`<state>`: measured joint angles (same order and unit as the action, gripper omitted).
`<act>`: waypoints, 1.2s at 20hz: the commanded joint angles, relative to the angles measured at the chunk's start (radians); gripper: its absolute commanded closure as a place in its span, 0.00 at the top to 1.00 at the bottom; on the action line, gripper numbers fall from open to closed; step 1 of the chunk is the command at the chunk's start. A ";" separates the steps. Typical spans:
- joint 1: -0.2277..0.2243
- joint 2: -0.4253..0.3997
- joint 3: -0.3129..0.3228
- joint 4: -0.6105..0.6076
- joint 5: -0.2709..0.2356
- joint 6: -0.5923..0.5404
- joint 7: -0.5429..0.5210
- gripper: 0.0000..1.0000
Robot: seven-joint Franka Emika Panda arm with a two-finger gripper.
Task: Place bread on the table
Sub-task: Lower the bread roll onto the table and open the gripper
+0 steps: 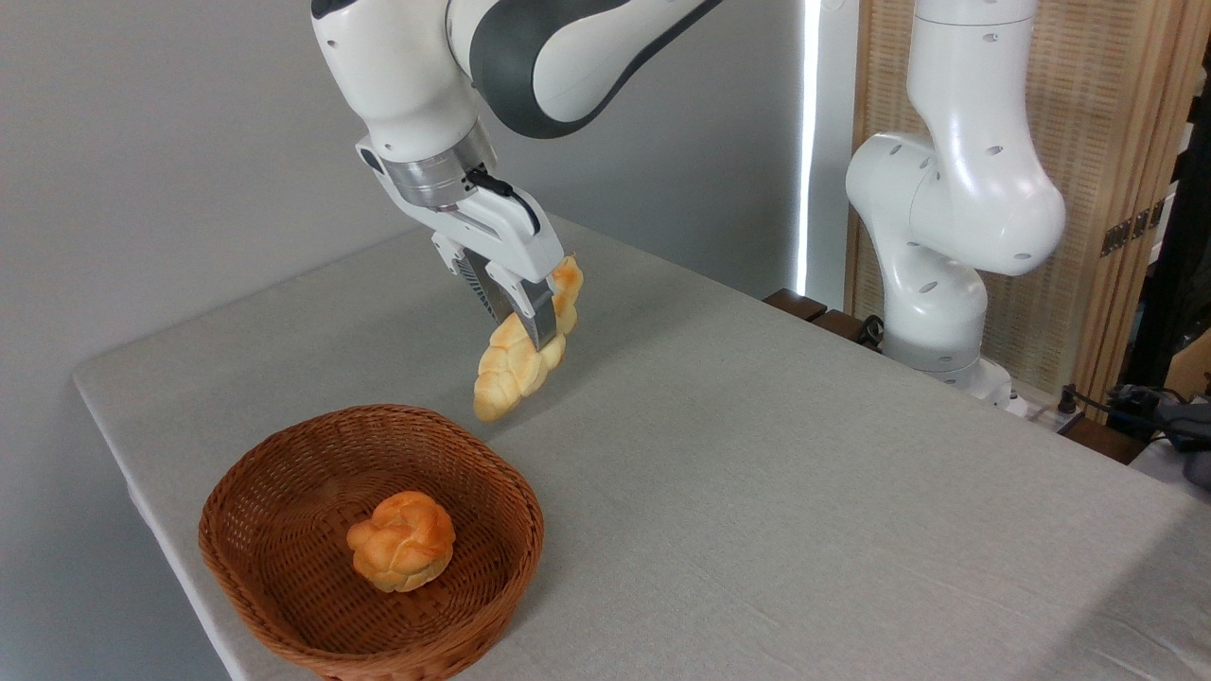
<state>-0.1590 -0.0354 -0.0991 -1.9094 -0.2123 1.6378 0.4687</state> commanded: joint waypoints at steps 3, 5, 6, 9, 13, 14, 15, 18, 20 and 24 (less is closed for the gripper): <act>-0.004 -0.004 0.002 -0.005 -0.009 0.005 0.001 1.00; -0.004 -0.004 0.002 -0.005 -0.009 0.005 0.001 1.00; -0.004 -0.004 0.002 -0.005 -0.009 0.005 0.002 1.00; -0.005 -0.003 0.002 -0.003 -0.009 0.005 0.002 1.00; -0.005 -0.003 0.002 -0.002 -0.009 0.008 0.002 1.00; -0.005 -0.003 0.002 0.001 -0.009 0.016 0.002 1.00; -0.005 -0.004 0.002 0.003 -0.007 0.029 0.002 1.00; -0.005 -0.007 0.002 0.027 0.004 0.080 0.007 1.00; -0.005 -0.009 0.002 0.043 0.054 0.118 0.007 1.00; -0.004 -0.009 0.002 0.058 0.106 0.193 0.005 1.00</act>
<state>-0.1606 -0.0381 -0.0991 -1.8699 -0.1524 1.7746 0.4694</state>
